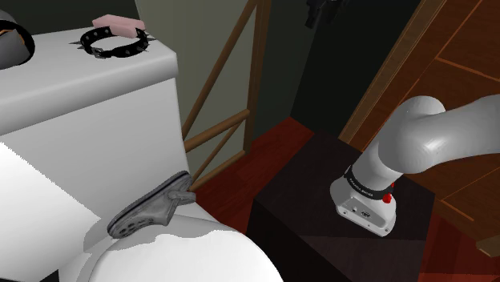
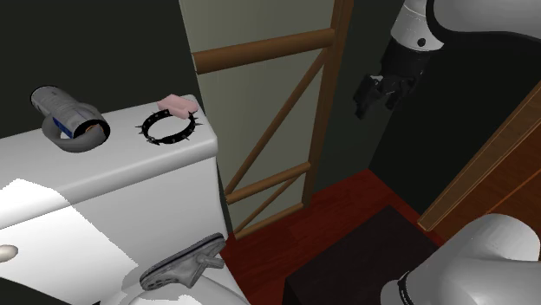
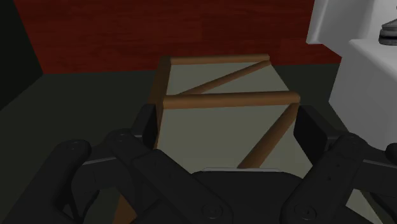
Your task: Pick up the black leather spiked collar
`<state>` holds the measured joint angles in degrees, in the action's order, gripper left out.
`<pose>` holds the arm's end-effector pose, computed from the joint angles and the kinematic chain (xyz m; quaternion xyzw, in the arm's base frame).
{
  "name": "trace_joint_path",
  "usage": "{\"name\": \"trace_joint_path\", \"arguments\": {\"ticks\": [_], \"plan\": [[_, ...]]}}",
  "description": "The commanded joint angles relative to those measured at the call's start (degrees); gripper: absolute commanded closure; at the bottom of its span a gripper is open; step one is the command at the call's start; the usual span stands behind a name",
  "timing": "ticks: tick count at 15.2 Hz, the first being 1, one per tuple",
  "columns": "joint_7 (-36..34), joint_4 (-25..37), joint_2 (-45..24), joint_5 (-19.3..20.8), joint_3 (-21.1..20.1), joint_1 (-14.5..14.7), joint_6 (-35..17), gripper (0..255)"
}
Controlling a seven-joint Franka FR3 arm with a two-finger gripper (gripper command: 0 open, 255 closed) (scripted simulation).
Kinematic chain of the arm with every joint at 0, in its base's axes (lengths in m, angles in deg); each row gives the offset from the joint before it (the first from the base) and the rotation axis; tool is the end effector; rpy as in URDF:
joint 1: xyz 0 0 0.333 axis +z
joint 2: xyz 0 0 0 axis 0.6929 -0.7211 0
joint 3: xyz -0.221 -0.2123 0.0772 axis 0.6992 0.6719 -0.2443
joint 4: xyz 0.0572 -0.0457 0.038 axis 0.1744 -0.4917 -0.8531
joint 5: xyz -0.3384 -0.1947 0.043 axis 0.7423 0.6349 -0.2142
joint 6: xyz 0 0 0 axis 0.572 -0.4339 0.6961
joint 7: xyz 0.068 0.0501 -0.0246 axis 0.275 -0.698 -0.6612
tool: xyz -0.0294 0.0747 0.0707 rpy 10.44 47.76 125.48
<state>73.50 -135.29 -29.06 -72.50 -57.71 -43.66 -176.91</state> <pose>0.3019 -0.0300 0.6313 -0.9960 0.0577 -0.0663 0.0152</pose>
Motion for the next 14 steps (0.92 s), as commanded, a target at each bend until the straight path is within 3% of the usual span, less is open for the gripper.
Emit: {"name": "trace_joint_path", "arguments": {"ticks": [1,14], "plan": [[0.0,0.0,0.0,0.0,0.0,0.0,0.0,0],[-12.94,14.78,-18.64,-4.62,-12.85,3.96,-4.58,0]]}}
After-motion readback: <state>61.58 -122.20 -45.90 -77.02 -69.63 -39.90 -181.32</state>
